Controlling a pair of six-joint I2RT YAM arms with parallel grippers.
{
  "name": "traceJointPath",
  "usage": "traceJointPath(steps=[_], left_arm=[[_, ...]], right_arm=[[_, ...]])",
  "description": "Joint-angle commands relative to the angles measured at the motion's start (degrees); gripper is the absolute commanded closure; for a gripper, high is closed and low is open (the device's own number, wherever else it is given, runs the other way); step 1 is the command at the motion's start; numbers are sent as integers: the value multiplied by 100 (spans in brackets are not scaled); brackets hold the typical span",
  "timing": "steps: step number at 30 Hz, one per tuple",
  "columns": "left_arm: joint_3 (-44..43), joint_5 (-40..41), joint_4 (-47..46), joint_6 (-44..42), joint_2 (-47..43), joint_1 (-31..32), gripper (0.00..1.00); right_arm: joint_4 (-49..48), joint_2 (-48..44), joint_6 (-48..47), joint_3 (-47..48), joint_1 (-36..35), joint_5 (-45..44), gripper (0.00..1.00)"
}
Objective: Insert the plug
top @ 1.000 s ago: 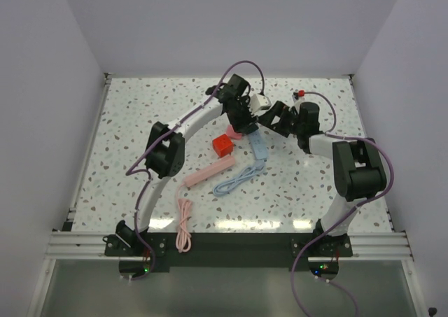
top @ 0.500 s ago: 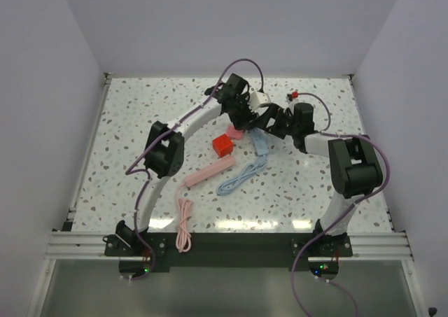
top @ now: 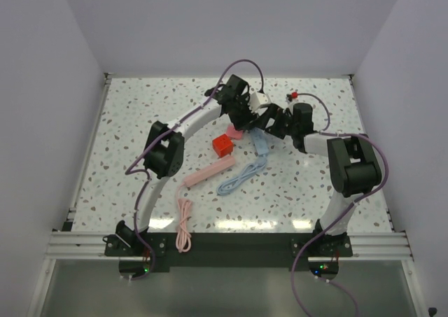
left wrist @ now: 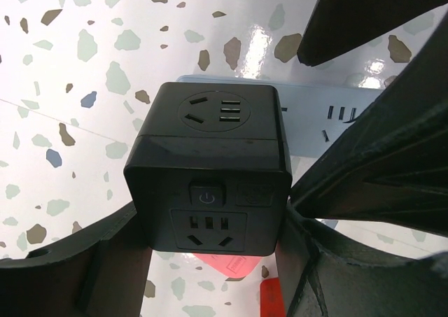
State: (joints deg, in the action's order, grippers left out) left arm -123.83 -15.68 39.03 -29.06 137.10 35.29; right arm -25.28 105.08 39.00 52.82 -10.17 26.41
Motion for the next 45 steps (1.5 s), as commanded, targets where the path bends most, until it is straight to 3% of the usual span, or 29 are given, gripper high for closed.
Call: traceJointPath(steps=[1, 23, 30, 33, 41, 45], left_arm=[[-36, -5, -440, 102, -474, 4, 34], [-150, 30, -193, 32, -394, 4, 34], [-133, -49, -351, 93, -377, 4, 24], [-115, -75, -413, 120, -403, 13, 12], [324, -93, -730, 137, -693, 4, 0], [518, -58, -888, 146, -869, -13, 0]], right_arm=[[-443, -163, 143, 115, -11, 163, 4], [-356, 399, 143, 677, -20, -57, 5], [93, 338, -235, 686, -28, -391, 5], [286, 390, -314, 730, -29, -558, 5], [515, 496, -350, 783, -20, -848, 5], [638, 444, -411, 748, -11, -1041, 5]])
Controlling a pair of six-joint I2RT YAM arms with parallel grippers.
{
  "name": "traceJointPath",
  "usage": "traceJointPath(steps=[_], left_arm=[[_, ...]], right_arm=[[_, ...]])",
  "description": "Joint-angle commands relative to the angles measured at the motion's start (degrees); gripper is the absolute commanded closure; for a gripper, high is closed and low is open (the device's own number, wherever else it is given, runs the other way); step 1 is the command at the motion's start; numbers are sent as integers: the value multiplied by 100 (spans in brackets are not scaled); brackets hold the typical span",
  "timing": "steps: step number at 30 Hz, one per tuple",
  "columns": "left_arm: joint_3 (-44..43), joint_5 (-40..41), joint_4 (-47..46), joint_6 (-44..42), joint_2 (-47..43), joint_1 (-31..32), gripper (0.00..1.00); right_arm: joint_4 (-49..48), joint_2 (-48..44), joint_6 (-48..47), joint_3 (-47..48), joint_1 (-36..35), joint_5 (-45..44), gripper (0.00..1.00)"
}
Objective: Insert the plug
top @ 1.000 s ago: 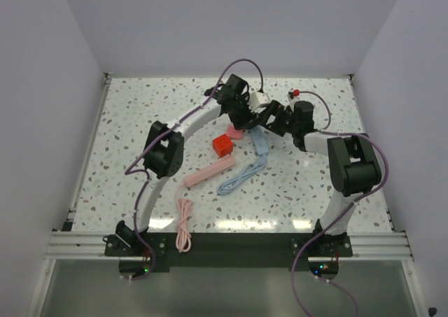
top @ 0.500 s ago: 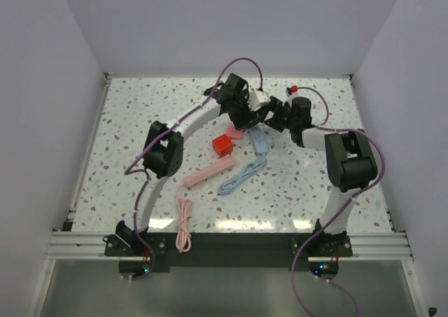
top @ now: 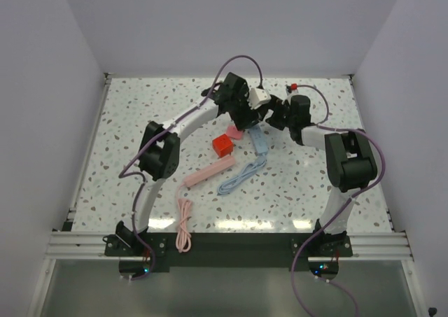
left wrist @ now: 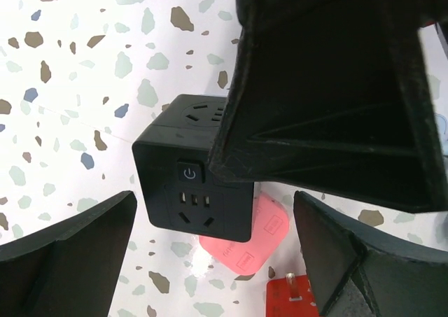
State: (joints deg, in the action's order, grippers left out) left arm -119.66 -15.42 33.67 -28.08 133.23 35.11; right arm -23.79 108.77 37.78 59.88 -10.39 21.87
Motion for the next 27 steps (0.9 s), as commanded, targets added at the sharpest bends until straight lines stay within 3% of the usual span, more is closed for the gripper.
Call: traceJointPath(steps=[1, 11, 14, 27], left_arm=[[187, -93, -387, 65, -517, -22, 0], [1312, -286, -1301, 372, -1334, -215, 0], [1638, 11, -1775, 705, -1527, -242, 0], [1963, 795, -3199, 1770, -1343, -242, 0]], right_arm=[[516, 74, -297, 33, 11, -648, 5], [727, -23, -315, -204, 222, -877, 5], [893, -75, -394, -196, 231, -1053, 5], [1123, -198, -614, -310, 231, -1414, 5]])
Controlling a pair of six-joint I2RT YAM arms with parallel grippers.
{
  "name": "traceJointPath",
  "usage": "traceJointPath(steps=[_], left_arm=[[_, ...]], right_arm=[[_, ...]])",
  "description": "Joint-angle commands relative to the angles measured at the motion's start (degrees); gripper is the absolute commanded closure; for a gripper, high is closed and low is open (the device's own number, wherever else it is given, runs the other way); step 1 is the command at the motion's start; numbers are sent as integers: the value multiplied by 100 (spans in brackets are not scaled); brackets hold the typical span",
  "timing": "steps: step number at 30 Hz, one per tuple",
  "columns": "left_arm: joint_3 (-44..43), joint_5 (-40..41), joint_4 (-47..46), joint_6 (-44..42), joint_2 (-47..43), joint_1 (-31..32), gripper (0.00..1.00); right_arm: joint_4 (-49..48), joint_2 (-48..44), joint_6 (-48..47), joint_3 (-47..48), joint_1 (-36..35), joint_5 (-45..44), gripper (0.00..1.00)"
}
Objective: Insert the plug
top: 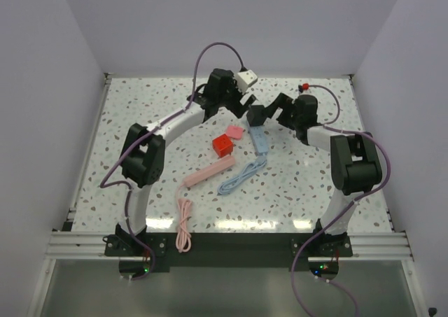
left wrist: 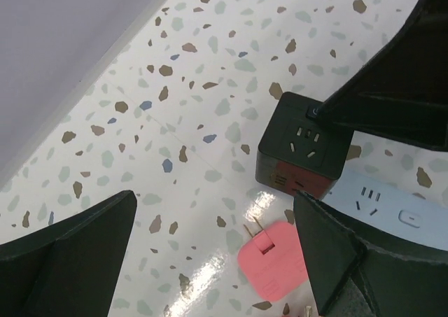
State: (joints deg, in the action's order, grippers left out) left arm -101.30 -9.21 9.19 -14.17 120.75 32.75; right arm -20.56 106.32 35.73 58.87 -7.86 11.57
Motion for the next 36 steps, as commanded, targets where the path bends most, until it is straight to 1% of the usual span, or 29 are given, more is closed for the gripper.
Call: traceJointPath(steps=[1, 2, 5, 13, 23, 36], left_arm=[[171, 174, -822, 459, -113, -6, 0], [206, 183, -1031, 503, -113, -6, 0], [207, 192, -1156, 652, -69, 3, 0], [259, 323, -1121, 723, 63, 30, 0], [822, 69, -1262, 811, 54, 73, 1], [1191, 613, -1877, 1224, -227, 73, 1]], right_arm=[[764, 38, -417, -201, -32, -340, 5], [755, 46, -452, -209, -40, -323, 5], [860, 46, -566, -113, -136, -375, 5], [1080, 231, -734, 81, -374, -595, 5], [1282, 275, -883, 142, -523, -832, 5], [1642, 240, -1068, 125, -831, -1271, 5]])
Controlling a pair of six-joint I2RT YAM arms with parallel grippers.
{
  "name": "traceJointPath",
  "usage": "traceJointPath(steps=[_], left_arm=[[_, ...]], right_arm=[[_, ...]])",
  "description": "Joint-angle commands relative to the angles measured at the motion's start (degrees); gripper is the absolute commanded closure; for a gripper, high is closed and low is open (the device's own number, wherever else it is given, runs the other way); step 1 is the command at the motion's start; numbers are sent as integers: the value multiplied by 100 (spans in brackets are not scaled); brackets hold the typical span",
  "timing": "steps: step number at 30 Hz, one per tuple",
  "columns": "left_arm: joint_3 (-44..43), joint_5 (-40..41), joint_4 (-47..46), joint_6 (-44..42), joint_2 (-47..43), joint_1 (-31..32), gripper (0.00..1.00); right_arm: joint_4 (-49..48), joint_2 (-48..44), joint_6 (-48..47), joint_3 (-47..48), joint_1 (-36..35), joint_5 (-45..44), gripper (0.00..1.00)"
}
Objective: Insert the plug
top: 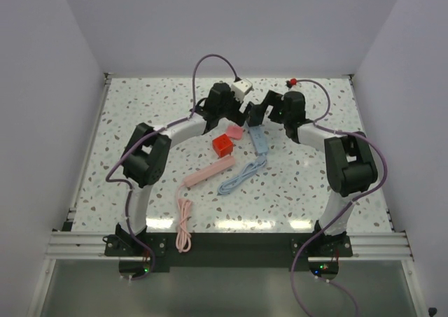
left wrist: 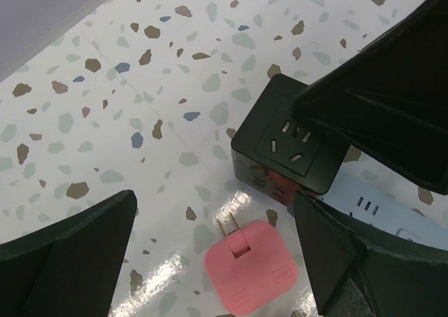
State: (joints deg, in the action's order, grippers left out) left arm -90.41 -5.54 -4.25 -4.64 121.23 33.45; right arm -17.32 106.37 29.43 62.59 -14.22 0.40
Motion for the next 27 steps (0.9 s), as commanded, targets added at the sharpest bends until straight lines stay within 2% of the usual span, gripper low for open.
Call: traceJointPath(steps=[1, 9, 22, 27], left_arm=[[146, 368, -672, 376, -327, 12, 1], [322, 501, -1086, 833, -337, 12, 1], [1016, 809, -2149, 1211, -864, 39, 1], [648, 633, -1702, 1159, -487, 100, 0]], right_arm=[[1354, 227, -456, -247, -213, -181, 5], [1451, 174, -500, -326, -292, -313, 5], [1644, 183, -544, -370, -494, -445, 6], [1688, 121, -517, -440, -512, -506, 6]])
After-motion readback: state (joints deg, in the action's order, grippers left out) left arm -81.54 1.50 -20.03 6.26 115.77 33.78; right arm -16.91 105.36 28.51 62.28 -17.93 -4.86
